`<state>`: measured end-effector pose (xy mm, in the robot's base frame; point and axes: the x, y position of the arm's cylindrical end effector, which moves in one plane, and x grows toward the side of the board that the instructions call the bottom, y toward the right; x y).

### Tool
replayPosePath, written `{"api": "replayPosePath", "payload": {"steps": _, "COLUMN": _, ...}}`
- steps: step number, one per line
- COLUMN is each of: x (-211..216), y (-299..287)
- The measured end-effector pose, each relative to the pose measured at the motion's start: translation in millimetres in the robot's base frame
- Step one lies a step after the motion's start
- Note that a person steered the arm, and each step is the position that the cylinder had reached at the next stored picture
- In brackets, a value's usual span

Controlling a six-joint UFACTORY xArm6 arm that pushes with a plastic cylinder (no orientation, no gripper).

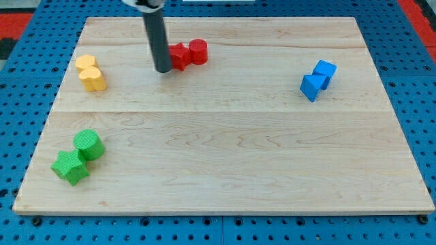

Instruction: Push the red blocks towards the top right

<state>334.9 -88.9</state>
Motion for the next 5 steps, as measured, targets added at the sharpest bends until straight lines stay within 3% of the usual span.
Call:
{"api": "replayPosePath", "payload": {"steps": 1, "x": -14.6, "y": 36.4}}
{"api": "replayPosePath", "payload": {"steps": 2, "x": -8.3, "y": 25.5}}
{"api": "replayPosePath", "payload": {"steps": 3, "x": -4.2, "y": -49.9}}
{"api": "replayPosePath", "payload": {"steps": 4, "x": -37.7, "y": -31.1}}
{"api": "replayPosePath", "payload": {"steps": 5, "x": -40.9, "y": 26.3}}
